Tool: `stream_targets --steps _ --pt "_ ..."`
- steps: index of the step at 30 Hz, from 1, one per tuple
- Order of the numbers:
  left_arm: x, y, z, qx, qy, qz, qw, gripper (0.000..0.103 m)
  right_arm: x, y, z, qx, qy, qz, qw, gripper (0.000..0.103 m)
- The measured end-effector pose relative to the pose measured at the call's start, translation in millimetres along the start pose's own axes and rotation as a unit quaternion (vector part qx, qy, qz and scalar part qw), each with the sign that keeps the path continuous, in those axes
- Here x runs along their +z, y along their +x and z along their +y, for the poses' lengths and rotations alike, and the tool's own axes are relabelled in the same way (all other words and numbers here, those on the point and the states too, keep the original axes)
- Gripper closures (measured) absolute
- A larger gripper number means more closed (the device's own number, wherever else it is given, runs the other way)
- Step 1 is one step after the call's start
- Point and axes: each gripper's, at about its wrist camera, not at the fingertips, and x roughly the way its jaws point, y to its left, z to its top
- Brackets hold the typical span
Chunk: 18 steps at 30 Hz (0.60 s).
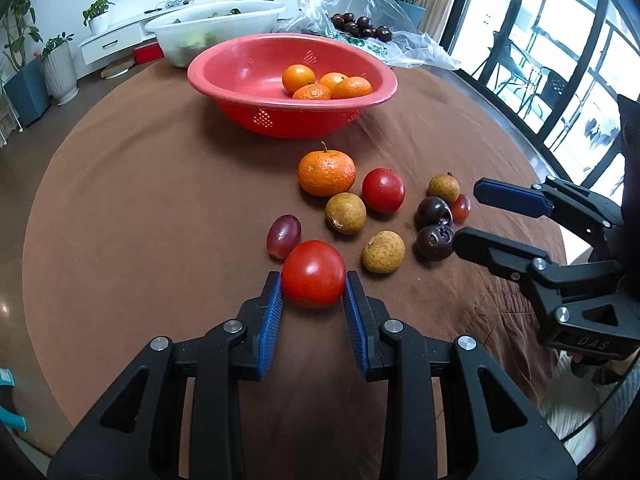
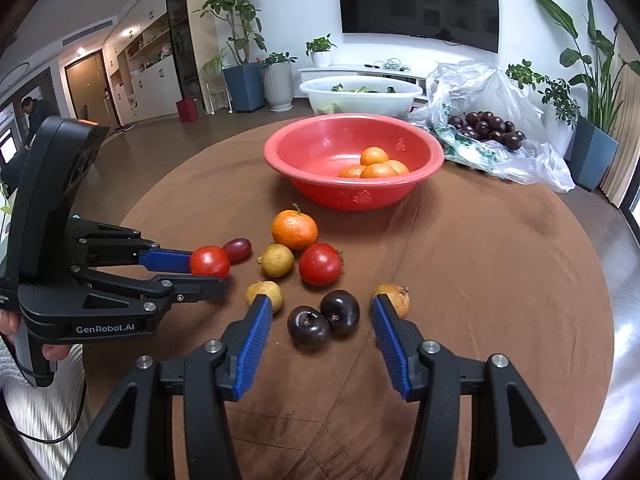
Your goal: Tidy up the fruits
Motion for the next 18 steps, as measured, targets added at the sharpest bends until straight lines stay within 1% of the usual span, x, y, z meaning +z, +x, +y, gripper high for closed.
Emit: stream_targets --steps 10,18 --pt "-1.4 -4.5 -1.1 -0.006 0.003 -0.008 0.9999 0.075 -1.9 8.4 6.2 0.015 -0.006 0.014 1.000 0.048" --pt "-1.1 -7.6 1.1 -0.008 0.000 -0.014 0.9999 0.075 -7.8 14.6 5.3 0.005 0.018 0.031 0.999 0.048"
